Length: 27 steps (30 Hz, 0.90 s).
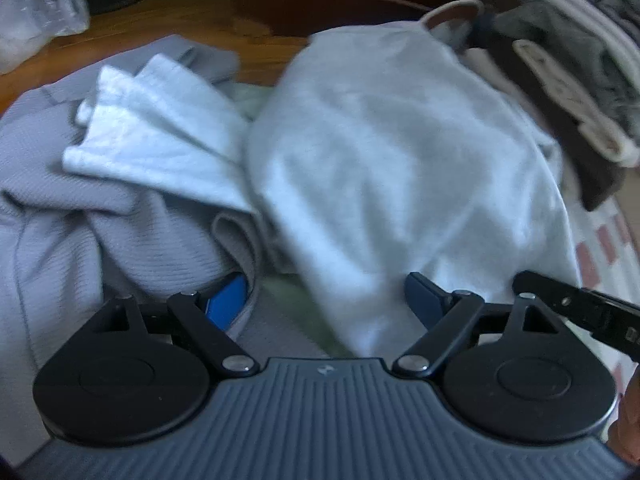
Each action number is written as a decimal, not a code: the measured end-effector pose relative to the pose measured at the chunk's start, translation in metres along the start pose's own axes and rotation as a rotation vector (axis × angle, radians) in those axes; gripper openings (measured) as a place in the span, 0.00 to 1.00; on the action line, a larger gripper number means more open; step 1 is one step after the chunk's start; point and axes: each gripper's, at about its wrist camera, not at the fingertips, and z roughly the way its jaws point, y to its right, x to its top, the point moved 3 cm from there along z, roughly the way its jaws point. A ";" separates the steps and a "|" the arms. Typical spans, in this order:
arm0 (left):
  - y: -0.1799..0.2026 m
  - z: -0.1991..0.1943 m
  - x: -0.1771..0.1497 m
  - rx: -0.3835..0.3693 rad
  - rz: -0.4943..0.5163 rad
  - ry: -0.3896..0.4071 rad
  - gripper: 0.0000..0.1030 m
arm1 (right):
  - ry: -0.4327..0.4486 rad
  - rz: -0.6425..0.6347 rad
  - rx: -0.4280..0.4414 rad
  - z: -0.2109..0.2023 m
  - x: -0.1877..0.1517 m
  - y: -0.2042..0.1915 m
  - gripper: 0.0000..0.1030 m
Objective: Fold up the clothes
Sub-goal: 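Grasp the grey T-shirt in the pile with both grippers and lift, then lower the grey T-shirt onto the bed and open both grippers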
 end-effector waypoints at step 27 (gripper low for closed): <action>0.369 -0.183 -0.089 -0.910 0.603 0.132 0.04 | 0.883 0.076 -1.059 -0.513 -0.076 -0.032 0.07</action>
